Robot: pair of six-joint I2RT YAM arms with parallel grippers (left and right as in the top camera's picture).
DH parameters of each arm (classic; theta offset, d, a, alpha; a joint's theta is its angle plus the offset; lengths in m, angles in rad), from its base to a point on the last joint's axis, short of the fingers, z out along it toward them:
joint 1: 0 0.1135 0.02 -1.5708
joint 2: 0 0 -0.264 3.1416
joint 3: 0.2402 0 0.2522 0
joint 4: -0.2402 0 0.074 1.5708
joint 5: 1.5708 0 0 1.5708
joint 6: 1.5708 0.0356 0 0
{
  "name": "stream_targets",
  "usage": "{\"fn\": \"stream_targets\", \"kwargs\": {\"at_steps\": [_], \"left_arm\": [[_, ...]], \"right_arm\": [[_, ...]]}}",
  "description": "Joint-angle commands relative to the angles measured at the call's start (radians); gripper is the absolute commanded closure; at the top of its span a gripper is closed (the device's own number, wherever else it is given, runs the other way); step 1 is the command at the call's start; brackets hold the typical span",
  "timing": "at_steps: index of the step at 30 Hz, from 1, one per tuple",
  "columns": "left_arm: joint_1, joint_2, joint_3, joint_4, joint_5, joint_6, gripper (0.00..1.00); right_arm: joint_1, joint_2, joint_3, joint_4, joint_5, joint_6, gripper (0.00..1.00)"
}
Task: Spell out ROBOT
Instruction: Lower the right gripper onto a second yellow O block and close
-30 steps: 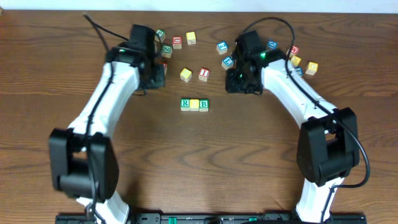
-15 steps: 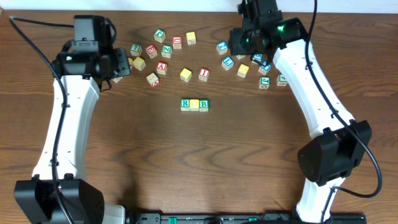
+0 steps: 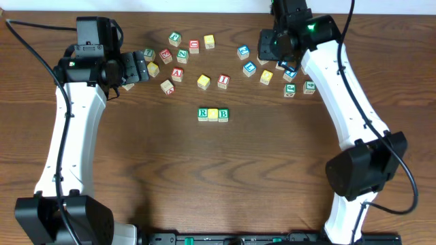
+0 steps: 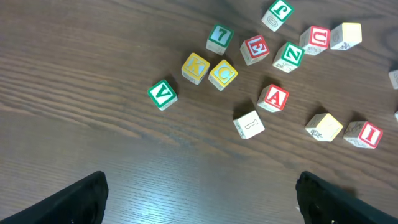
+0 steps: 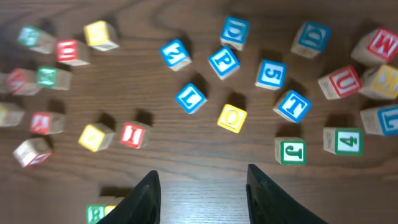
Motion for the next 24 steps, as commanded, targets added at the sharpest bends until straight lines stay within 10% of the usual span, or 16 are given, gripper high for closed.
{"fn": "stream_targets", "kwargs": {"at_steps": [1, 13, 24], "left_arm": [[0.002, -0.007, 0.023, -0.003, -0.006, 0.006, 0.04], [0.002, -0.007, 0.023, -0.003, -0.006, 0.006, 0.03], [0.002, -0.007, 0.023, -0.002, -0.006, 0.006, 0.03]], "right_arm": [[-0.019, 0.085, 0.012, -0.008, 0.034, 0.087, 0.6], [-0.057, 0.237, 0.012, 0.018, 0.025, 0.137, 0.43], [-0.057, 0.345, 0.012, 0.108, 0.014, 0.153, 0.48]]}}
